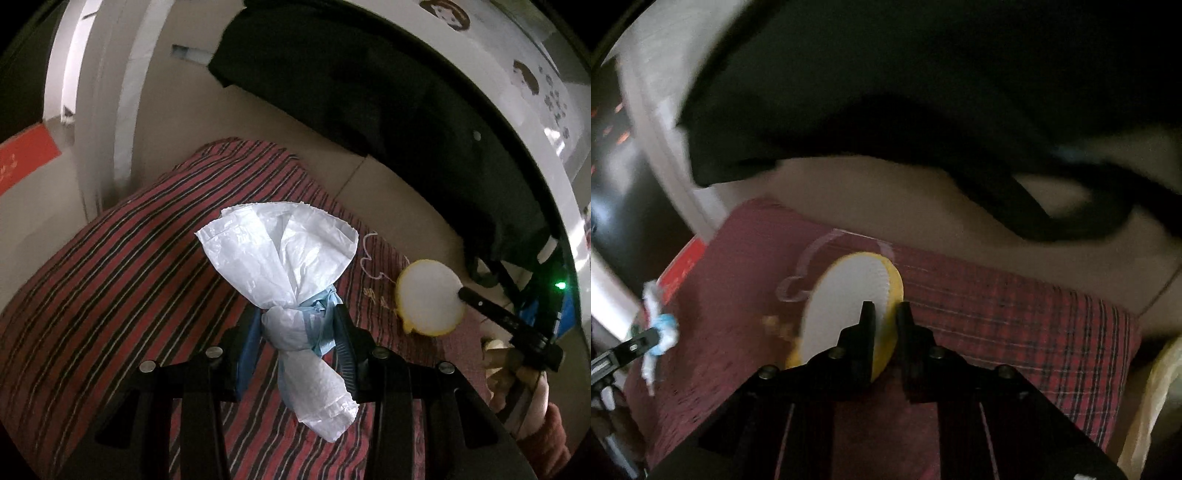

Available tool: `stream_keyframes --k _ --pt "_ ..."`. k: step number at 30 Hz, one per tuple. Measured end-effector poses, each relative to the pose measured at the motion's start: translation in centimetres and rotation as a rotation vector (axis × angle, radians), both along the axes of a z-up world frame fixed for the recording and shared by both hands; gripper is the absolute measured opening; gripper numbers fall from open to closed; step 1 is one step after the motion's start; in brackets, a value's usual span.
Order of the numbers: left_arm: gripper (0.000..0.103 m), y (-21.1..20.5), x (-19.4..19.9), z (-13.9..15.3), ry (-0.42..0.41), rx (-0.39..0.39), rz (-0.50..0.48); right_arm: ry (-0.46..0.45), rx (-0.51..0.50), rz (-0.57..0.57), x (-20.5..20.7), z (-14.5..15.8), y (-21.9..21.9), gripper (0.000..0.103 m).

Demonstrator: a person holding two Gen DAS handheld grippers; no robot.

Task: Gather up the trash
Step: 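Grasp the white tissue bundle with the left gripper while the right grasps the round sponge, then carry the white tissue bundle and yellow-rimmed round sponge over the bin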

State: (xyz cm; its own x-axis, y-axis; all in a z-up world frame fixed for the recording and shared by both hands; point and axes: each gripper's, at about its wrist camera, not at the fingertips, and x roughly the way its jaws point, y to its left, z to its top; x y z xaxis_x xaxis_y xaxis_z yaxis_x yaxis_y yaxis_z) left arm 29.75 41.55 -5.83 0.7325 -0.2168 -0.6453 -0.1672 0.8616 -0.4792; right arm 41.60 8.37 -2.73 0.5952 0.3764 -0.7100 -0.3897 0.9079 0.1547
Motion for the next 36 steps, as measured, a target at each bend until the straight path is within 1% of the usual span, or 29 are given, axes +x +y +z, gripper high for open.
stream_keyframes --k 3,4,6,8,11,12,13,16,20,26,30,33,36 --pt "0.040 0.5 -0.9 0.4 -0.007 -0.012 0.005 -0.028 -0.008 0.063 -1.6 1.3 2.7 0.011" --pt "0.040 0.6 -1.2 0.5 -0.010 -0.014 0.006 -0.035 -0.009 0.076 -2.0 1.5 3.4 0.014" --pt "0.040 0.5 -1.6 0.7 -0.014 -0.018 0.011 -0.045 -0.019 0.092 -2.5 1.6 4.7 0.015" --pt "0.040 0.8 -2.0 0.8 -0.017 -0.021 0.014 -0.036 -0.025 0.103 -2.6 1.3 5.3 0.017" --pt "0.040 0.6 -2.3 0.9 -0.020 -0.020 0.021 0.026 -0.031 0.118 -1.9 -0.2 6.2 0.017" --pt "0.040 0.6 -2.3 0.8 -0.020 -0.019 0.022 0.036 -0.035 0.116 -1.7 -0.7 6.2 0.017" --pt "0.040 0.5 -2.4 0.9 -0.020 -0.017 0.022 0.037 -0.040 0.106 -1.6 -1.1 6.2 0.014" --pt "0.040 -0.1 -2.2 1.2 -0.028 -0.004 0.015 0.017 -0.030 0.091 -1.7 -1.2 5.4 0.012" --pt "0.040 -2.3 -1.9 2.3 -0.071 0.057 0.006 -0.021 -0.017 0.091 -3.0 0.5 3.6 0.012" --pt "0.040 -8.2 -1.7 5.6 -0.178 0.151 -0.038 -0.126 0.002 0.056 -6.3 4.4 -0.7 0.012" --pt "0.040 -13.4 -2.0 7.9 -0.260 0.216 -0.077 -0.192 0.017 0.017 -8.9 7.0 -4.6 0.012" --pt "0.040 -17.3 -2.2 9.1 -0.315 0.256 -0.105 -0.218 0.030 -0.021 -10.2 8.1 -7.4 0.012" --pt "0.040 -20.6 -2.2 10.0 -0.351 0.273 -0.143 -0.246 0.036 -0.060 -11.4 8.8 -10.0 0.012"
